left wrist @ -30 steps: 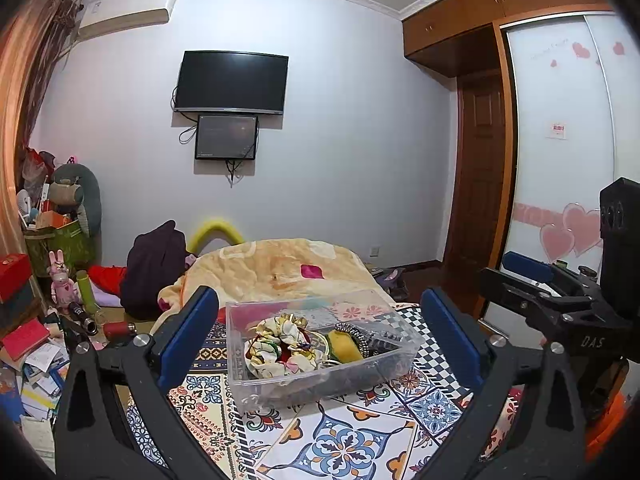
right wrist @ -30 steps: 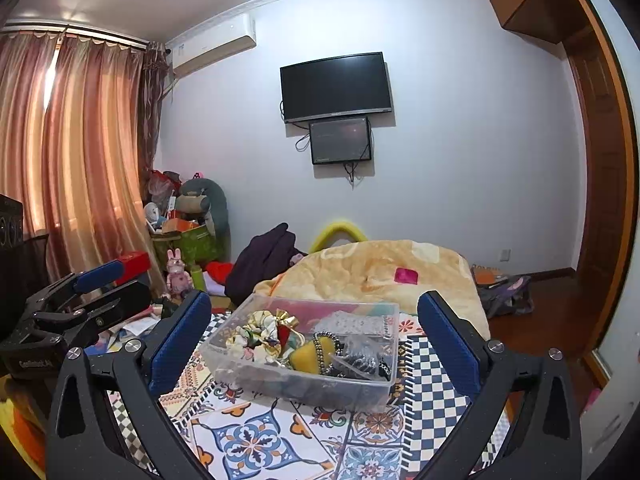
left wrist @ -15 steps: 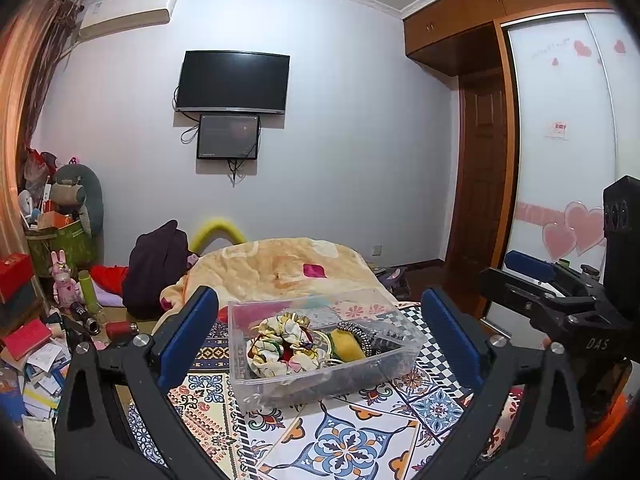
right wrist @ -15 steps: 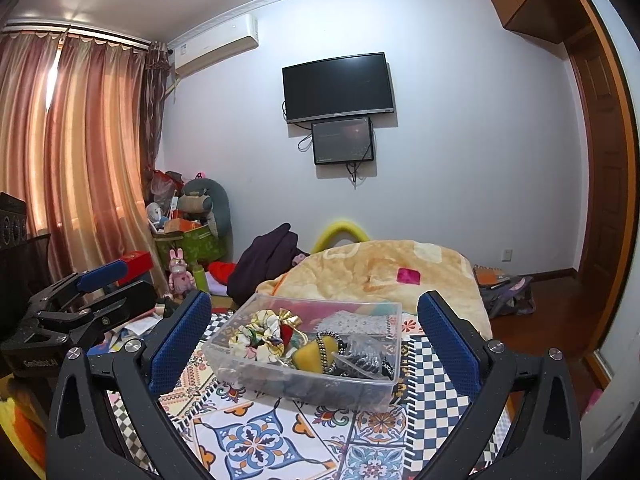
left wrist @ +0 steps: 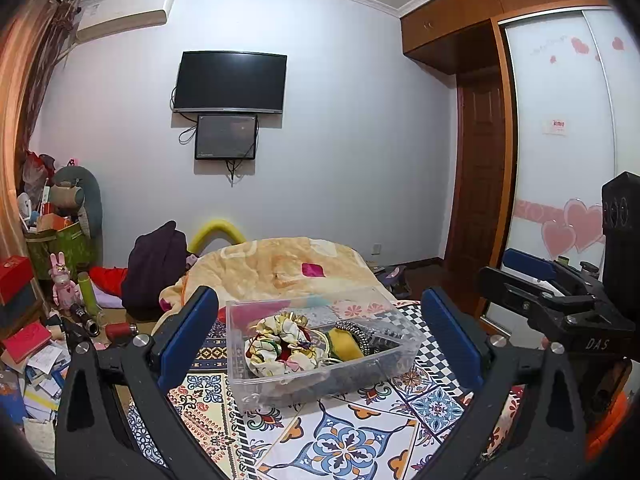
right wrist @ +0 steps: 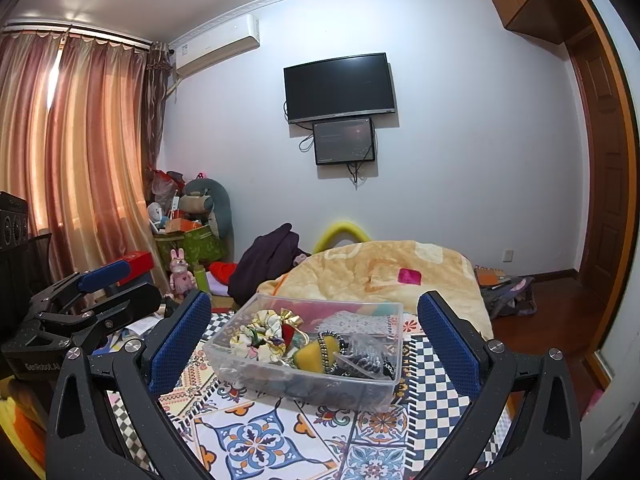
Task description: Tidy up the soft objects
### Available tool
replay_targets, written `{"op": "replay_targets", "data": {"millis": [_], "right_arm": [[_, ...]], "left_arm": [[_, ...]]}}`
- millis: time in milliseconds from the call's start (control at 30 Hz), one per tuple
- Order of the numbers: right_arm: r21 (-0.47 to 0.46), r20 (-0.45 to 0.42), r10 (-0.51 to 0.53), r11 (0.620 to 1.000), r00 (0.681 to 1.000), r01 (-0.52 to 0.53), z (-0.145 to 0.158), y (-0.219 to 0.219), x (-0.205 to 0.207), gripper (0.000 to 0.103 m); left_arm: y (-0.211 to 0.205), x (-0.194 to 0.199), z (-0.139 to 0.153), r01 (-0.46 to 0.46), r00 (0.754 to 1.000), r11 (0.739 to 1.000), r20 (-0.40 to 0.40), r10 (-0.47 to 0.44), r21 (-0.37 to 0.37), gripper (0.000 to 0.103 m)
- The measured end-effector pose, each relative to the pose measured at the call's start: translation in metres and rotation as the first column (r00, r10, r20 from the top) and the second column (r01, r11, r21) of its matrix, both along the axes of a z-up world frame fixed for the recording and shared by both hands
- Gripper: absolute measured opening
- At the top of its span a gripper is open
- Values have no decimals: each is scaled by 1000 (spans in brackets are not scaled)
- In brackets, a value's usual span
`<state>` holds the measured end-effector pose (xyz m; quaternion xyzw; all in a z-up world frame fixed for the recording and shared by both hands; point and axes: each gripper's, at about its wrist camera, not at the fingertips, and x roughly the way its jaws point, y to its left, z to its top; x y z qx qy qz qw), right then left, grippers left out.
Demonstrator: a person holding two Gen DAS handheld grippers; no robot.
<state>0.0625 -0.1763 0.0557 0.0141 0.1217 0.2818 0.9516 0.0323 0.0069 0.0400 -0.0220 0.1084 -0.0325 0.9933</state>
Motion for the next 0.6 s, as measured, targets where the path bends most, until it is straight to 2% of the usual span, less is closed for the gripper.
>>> {"op": "replay_targets", "data": {"millis": [600], "right_arm": [[-15,25,-17,1000,1000,17,2,3,-3,103]], "left_arm": [[3,1,1,21,1000,1000,-14,-22,-10,103]]}}
